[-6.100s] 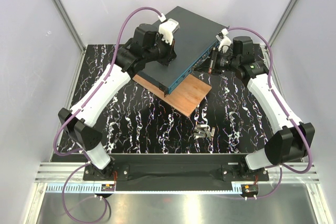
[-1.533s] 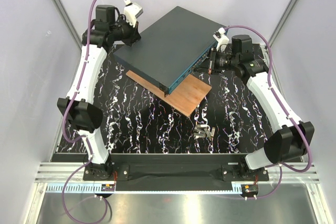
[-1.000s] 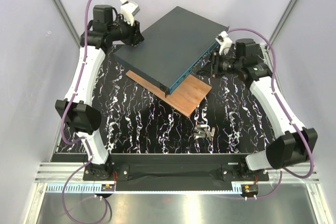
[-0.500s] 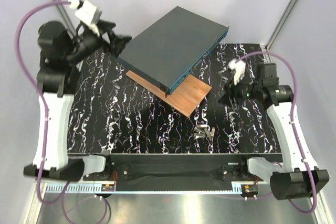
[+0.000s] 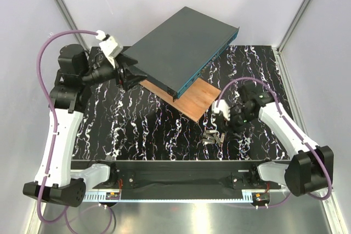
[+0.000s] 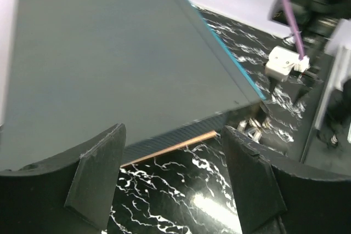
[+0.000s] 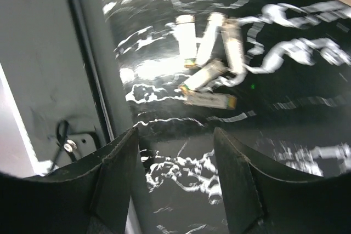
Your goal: Insert the plug into the switch port
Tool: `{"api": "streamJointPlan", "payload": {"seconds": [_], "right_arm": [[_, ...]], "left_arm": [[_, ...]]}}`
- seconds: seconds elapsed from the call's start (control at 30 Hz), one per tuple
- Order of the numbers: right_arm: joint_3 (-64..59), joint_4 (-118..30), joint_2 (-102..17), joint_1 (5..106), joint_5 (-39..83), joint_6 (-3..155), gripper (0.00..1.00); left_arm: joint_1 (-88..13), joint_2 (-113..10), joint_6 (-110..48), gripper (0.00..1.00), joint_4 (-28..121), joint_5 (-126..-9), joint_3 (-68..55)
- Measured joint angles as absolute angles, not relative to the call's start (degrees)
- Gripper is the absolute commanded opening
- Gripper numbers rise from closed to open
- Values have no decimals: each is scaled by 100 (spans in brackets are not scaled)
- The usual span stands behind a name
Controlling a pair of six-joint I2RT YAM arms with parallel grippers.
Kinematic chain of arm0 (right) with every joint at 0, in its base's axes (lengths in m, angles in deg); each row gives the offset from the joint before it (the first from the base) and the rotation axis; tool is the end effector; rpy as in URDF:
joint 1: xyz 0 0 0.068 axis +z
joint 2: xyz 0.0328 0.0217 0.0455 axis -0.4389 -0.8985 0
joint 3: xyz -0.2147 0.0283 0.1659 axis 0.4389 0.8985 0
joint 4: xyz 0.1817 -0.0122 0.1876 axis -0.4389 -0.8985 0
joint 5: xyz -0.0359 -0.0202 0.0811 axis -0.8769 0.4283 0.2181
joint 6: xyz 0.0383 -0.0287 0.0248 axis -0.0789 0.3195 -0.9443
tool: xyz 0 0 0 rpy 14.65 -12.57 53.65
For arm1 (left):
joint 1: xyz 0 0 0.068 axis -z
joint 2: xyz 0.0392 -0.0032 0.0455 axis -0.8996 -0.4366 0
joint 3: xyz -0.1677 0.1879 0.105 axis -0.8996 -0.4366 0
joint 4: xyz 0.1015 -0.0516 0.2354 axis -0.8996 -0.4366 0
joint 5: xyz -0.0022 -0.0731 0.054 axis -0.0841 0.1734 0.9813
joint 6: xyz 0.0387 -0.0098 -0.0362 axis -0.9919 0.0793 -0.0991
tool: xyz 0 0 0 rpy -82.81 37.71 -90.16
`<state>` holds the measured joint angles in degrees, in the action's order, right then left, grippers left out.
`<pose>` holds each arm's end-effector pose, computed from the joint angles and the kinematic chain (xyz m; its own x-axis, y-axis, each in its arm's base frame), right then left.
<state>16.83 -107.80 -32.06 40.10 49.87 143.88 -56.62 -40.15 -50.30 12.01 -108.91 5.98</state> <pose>0.1943 0.0698 0.2581 -0.1983 -0.7857 -0.5859 -0.9801 0.1632 0.1129 0.1997 -0.0537 0.4752 -0.0760 0.0981 -0.9923 0.8459 0.5332 -0.0121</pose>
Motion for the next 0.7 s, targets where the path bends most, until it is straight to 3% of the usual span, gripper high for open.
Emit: {"api": "streamJointPlan", "payload": {"seconds": [0.33, 0.43, 0.7], "right_arm": [[2343, -10213, -3670, 4578, 4685, 16036, 59], [2328, -9958, -3923, 4637, 4591, 16056, 48], [1770, -9354, -4249, 4666, 4025, 12974, 35]], "left_arm": [[-4777, -4002, -6745, 75, -16, -11210, 617], [-4397, -3945, -7154, 74, -235, -11004, 561], [-4200, -3578, -7051, 75, -93, -10473, 43]]}}
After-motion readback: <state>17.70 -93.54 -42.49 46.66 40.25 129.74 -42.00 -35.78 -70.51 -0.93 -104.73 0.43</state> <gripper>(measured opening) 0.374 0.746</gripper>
